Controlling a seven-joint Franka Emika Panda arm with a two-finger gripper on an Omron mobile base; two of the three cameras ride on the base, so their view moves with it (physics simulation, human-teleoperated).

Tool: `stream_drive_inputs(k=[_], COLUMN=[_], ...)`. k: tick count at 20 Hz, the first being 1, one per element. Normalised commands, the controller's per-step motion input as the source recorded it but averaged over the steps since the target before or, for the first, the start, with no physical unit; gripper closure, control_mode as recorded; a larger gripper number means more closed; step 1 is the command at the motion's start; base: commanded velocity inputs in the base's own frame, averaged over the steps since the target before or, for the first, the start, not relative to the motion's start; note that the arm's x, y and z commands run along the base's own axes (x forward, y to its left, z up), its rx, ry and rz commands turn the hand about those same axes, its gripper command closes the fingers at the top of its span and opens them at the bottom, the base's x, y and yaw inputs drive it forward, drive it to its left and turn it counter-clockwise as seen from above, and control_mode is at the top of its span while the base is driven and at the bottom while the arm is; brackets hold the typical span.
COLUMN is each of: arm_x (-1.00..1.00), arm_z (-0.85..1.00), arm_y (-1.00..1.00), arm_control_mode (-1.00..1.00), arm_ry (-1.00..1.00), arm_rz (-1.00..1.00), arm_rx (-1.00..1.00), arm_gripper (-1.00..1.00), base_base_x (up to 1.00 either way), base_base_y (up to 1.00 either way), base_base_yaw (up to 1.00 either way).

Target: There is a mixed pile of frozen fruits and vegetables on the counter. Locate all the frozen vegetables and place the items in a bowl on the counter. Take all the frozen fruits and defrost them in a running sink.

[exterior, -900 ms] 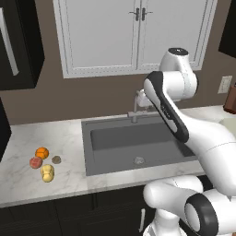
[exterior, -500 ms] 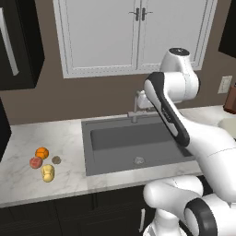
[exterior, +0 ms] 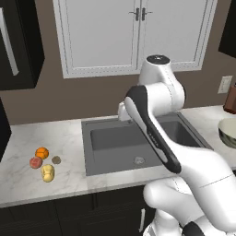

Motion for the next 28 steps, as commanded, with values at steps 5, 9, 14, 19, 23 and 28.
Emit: stream_drive_inputs(k=[5,9,14,19,23,28], arm_x=[-0.39,-0.25,-0.10,0.00,0.00,0.05], arm_z=[-0.01,-0.03,-0.01,-0.10,-0.22,-0.08], arm_y=[0.71,0.61,0.50,0.58,0.45,0.00], arm_control_mode=[-1.00,-1.00,-1.00,-1.00,-1.00,-1.00], arm_ry=[0.00,0.00,0.00,0.02,0.09,0.08], arm_rz=[0.00,0.00,0.00,0.00,0.01,0.07], arm_rx=[0.00,0.00,0.00,0.00,0.05,0.03], arm_gripper=[-1.00,-1.00,-1.00,-1.00,-1.00,-1.00], base_base_x=[0.00,0.00,0.00,0.00,0.00,0.00], base_base_y=[0.00,0.00,0.00,0.00,0.00,0.00], base_base_yaw=[0.00,0.00,0.00,0.00,0.00,0.00])
